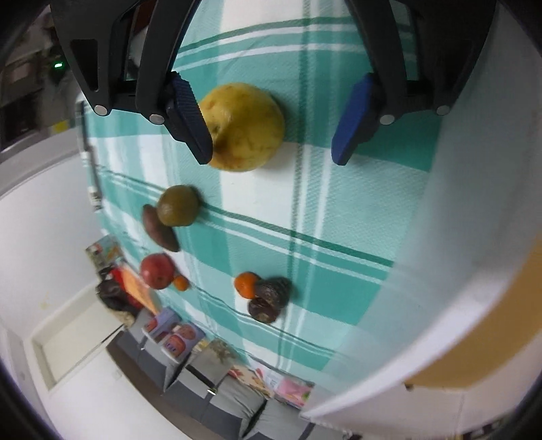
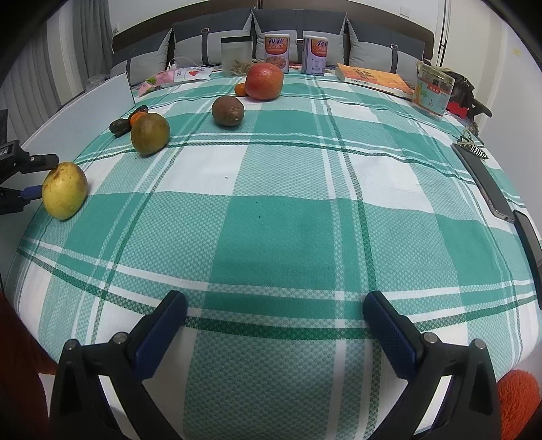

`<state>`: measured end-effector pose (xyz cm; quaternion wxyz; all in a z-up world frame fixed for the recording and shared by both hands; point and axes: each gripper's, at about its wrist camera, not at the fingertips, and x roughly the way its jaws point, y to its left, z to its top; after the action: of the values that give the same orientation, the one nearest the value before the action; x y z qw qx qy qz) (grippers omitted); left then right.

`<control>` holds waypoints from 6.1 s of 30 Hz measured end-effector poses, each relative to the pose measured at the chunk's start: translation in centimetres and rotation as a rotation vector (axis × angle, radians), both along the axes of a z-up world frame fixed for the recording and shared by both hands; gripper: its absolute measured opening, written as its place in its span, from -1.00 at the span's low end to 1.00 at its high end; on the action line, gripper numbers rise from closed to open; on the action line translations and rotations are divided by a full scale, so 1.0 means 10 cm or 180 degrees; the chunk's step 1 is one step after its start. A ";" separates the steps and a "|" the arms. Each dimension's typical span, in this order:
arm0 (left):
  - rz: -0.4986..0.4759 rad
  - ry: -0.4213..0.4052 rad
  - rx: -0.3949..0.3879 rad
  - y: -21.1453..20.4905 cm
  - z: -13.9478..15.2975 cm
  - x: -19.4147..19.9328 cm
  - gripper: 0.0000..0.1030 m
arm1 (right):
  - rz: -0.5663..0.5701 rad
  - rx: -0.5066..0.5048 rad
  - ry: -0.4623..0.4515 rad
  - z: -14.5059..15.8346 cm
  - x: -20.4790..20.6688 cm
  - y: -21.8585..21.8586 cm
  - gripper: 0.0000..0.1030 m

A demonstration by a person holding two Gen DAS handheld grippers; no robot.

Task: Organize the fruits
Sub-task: 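Grasp the yellow pear with the left tool while the right tool grasps the second sweet potato, then carry the pear and sweet potato into the white box and release them, then withdraw both tools from the box and hold them above the table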

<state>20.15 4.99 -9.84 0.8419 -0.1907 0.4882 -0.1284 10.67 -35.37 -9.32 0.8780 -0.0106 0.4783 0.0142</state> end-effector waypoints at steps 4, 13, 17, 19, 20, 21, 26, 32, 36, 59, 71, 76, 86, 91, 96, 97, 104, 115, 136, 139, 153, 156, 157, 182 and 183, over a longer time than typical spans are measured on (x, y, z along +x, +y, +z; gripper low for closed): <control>-0.0193 -0.0308 0.0239 -0.17 0.14 -0.27 0.76 | 0.0007 0.0000 -0.0007 0.00 0.00 0.00 1.00; -0.0247 -0.0526 0.1405 -0.74 -0.17 -0.26 0.71 | 0.0039 0.0012 0.0001 0.01 0.00 -0.01 1.00; -0.0225 -0.0602 0.1209 -0.63 -0.13 -0.30 0.41 | 0.0110 0.0158 0.0117 0.06 0.05 -0.04 1.00; -0.0206 -0.0595 0.1172 -0.57 -0.13 -0.33 0.41 | 0.0191 0.0342 0.0111 0.13 0.22 -0.02 1.00; -0.0190 -0.0574 0.1151 -0.52 -0.13 -0.36 0.41 | 0.0223 0.0360 0.0094 0.16 0.30 0.00 1.00; -0.0175 -0.0572 0.1135 -0.50 -0.13 -0.39 0.41 | 0.0300 0.0349 0.0040 0.23 0.46 0.05 0.99; -0.0131 -0.0548 0.1109 -0.39 -0.13 -0.48 0.41 | 0.0221 0.0454 -0.0026 0.41 1.29 0.08 0.90; -0.0155 -0.0570 0.1135 -0.41 -0.14 -0.48 0.41 | 0.0479 0.0410 0.0485 0.27 2.30 0.41 0.55; -0.0168 -0.0571 0.1106 -0.39 -0.15 -0.48 0.41 | 0.0609 0.0226 0.0852 0.11 2.59 0.59 -0.16; -0.0032 -0.0604 0.0048 0.40 1.23 -0.80 0.40 | 0.0880 0.2008 0.1149 1.15 1.58 0.60 -0.21; 0.1142 0.0046 0.0916 2.14 0.71 -0.48 0.40 | 0.2385 0.1442 0.0725 1.52 1.36 3.72 -0.21; 0.1250 0.0263 0.0950 2.29 0.44 -0.44 0.41 | 0.2480 0.0841 0.0770 1.06 1.26 4.21 -0.21; 0.1426 -0.0160 0.1317 2.23 0.77 -0.52 0.68 | 0.2300 0.0769 0.0449 1.22 1.41 4.02 0.62; 0.1480 -0.0740 0.1256 1.99 1.38 -0.62 0.77 | 0.2211 0.0764 -0.0261 1.98 1.34 3.51 0.89; 0.1132 -0.1122 0.0949 1.28 1.65 -0.70 0.78 | 0.2023 0.0599 -0.0705 2.32 1.07 2.74 0.94; 0.1031 -0.1158 0.0877 1.11 1.64 -0.71 0.79 | 0.1952 0.0524 -0.0773 2.30 1.00 2.55 0.94; 0.0125 -0.0815 0.0600 -0.26 0.79 -0.77 0.82 | 0.1103 0.0186 -0.0643 1.48 0.52 1.18 0.94; -0.0296 -0.0477 0.0976 -1.03 -0.20 -0.74 0.83 | 0.0072 0.0078 -0.0076 0.16 0.05 0.07 0.94; -0.0371 -0.0592 0.1343 -1.21 -0.40 -0.80 0.97 | -0.0021 0.0006 -0.0221 -0.04 0.13 0.11 1.00; -0.0378 -0.0566 0.1335 -1.20 -0.40 -0.80 0.96 | -0.0020 0.0002 -0.0212 -0.04 0.13 0.11 1.00; -0.0313 -0.0437 0.1418 -1.23 -0.38 -0.78 0.99 | -0.0008 0.0008 -0.0276 -0.05 0.11 0.11 1.00; -0.0378 -0.0429 0.1419 -1.22 -0.38 -0.78 0.99 | -0.0008 0.0008 -0.0271 -0.05 0.11 0.11 1.00; -0.0385 -0.0427 0.1417 -1.22 -0.38 -0.78 0.99 | -0.0008 0.0010 -0.0271 -0.05 0.11 0.11 1.00; -0.0422 -0.0603 0.1464 -1.21 -0.40 -0.86 0.99 | -0.0140 -0.0002 -0.0199 -0.04 0.04 0.12 1.00; -0.0424 -0.0600 0.1464 -1.21 -0.40 -0.86 0.99 | -0.0141 -0.0003 -0.0211 -0.04 0.03 0.12 1.00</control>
<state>11.54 -7.15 -13.84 0.8946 0.0511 0.4354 -0.0864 11.01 -34.14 -9.70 0.8935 -0.0009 0.4490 -0.0057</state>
